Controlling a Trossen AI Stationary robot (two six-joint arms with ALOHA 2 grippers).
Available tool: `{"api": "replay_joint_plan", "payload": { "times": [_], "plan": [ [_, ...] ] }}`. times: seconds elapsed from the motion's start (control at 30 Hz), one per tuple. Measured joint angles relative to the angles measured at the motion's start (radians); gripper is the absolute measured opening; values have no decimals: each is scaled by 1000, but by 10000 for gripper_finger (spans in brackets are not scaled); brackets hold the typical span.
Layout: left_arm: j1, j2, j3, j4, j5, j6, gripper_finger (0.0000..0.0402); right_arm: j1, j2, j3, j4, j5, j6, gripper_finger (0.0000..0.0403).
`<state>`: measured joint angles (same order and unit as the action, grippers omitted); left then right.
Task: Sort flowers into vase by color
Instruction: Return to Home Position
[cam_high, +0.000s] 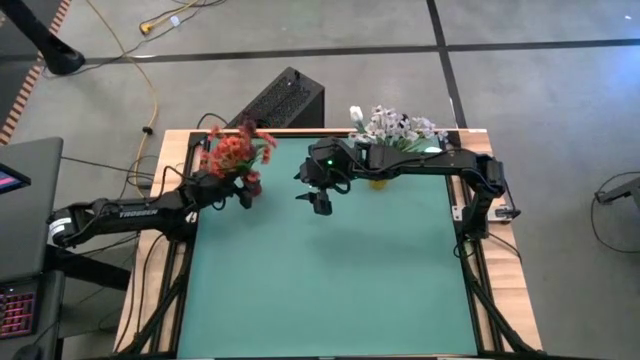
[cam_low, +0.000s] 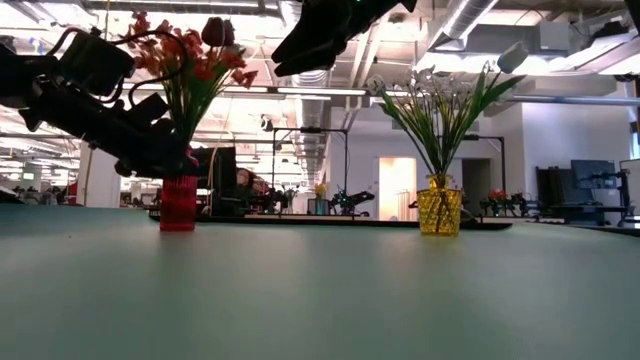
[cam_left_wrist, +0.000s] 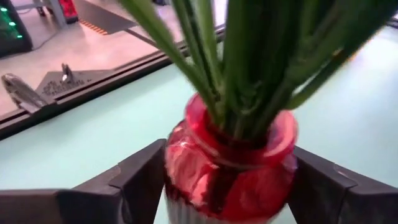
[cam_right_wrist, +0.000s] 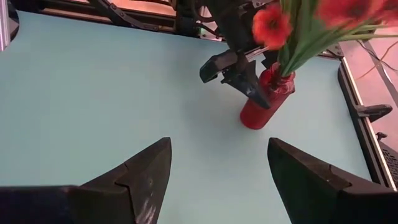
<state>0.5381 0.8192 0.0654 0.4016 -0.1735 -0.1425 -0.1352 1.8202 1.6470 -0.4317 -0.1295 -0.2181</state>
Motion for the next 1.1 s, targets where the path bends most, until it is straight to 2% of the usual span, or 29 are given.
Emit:
{"api": "replay_joint_plan", "payload": {
  "times": [0.2,0.43,0.63,0.8,1.1],
  "plan": [
    [0,-2,10,-37,31,45,305,0,0,0,-1,0,21,290],
    [0,-8,110,-256,61,79,333,0,-1,0,0,0,159,290],
    [-1,-50,169,-411,62,116,336,0,-12,1,-7,3,287,290],
    [-41,-88,169,-429,117,67,336,0,-23,2,-2,39,350,290],
    [-108,-192,169,-574,64,-10,336,6,-23,1,6,53,405,290]
  ]
}}
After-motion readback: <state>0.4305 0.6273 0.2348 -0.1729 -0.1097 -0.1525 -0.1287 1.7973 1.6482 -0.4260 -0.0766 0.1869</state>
